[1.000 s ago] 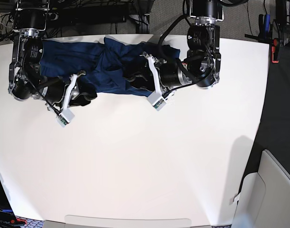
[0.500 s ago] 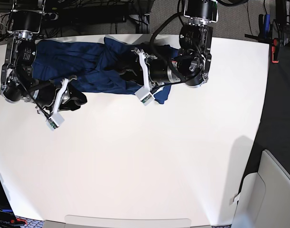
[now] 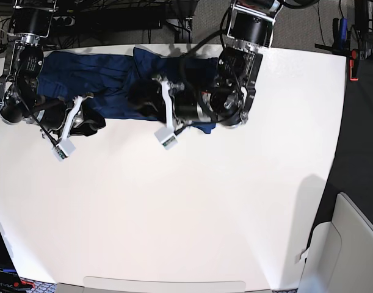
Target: Fold the T-shirt properly
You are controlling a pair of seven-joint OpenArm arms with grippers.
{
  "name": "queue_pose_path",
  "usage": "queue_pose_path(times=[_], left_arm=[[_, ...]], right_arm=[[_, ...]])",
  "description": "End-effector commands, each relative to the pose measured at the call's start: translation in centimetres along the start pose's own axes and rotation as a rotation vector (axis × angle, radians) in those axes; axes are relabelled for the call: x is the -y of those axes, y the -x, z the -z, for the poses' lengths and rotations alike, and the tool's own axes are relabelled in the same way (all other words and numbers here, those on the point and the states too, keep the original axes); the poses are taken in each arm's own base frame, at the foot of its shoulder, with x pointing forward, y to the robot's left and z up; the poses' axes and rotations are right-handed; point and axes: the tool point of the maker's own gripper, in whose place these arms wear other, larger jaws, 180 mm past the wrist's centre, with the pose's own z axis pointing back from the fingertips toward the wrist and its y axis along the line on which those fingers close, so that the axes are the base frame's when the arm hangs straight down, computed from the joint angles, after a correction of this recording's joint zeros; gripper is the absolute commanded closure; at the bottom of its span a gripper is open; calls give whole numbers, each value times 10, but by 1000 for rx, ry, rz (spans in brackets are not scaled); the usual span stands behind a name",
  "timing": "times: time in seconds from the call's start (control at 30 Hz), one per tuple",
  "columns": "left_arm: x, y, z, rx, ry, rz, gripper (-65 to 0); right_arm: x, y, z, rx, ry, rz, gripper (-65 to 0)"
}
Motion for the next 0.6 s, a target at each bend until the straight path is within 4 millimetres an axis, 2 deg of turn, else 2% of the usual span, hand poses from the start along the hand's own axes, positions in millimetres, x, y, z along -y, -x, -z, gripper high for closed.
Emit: queue_pose_path(times=[0.0, 0.1, 0.2, 0.27, 0.33, 0.4, 0.57], left_arm=[[7, -32, -2, 90, 25, 43, -226], [1, -42, -2, 108, 21, 48, -224], [-10, -45, -19, 110, -27, 61, -224], [-23, -30, -39, 77, -83, 52, -224], [-28, -12, -55, 55, -125, 55, -224], [-27, 5, -66, 26, -147, 60, -224], [-24, 31, -90, -20, -199, 87, -223]], right_arm=[[1, -16, -7, 49, 2, -31, -180], [1, -16, -7, 50, 1, -30, -180], [3, -16, -9, 45, 9, -34, -180], [8, -15, -13, 32, 23, -44, -180], [8, -15, -14, 31, 24, -45, -180], [8, -15, -13, 32, 23, -44, -180], [8, -16, -14, 35, 24, -46, -180]])
